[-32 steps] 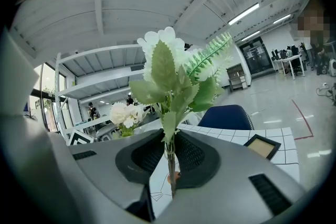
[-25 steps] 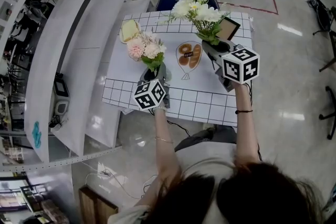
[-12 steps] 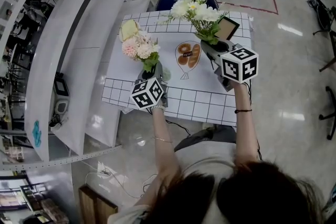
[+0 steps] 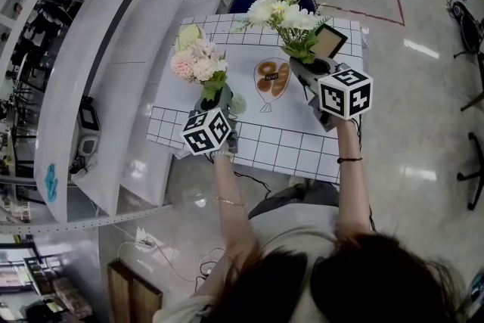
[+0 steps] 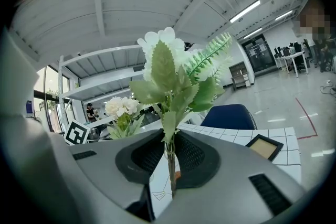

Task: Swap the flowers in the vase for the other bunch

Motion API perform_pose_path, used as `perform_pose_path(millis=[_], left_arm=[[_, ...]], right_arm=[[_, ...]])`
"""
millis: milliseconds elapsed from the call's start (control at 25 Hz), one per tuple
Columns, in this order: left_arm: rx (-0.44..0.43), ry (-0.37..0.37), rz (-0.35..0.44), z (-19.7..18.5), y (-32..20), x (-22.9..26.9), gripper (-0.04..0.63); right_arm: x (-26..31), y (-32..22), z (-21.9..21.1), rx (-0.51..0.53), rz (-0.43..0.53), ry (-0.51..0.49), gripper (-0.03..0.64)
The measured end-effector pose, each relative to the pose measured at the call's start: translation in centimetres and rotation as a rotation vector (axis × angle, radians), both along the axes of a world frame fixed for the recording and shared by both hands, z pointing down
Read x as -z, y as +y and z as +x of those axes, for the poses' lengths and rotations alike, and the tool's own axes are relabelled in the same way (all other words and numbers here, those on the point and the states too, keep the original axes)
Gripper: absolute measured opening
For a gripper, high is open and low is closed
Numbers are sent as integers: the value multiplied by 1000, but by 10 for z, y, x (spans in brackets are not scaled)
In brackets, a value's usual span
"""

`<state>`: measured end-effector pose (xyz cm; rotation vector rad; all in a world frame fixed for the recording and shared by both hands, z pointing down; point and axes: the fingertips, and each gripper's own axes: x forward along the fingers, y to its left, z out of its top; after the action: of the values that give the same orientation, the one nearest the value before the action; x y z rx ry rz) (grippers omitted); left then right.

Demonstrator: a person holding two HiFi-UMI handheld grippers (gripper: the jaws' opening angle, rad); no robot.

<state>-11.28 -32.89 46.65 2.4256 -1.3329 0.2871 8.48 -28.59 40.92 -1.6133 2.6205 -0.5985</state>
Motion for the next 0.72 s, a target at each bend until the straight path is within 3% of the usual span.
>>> perform_pose_path(millis=[480,720], left_arm=[[47,70,57,-11,7,36,89],[59,71,84,-12,8,51,89]], right_arm=[[16,-4,-12,56,22,11,57],[21,-6,-14,79,35,14,57]])
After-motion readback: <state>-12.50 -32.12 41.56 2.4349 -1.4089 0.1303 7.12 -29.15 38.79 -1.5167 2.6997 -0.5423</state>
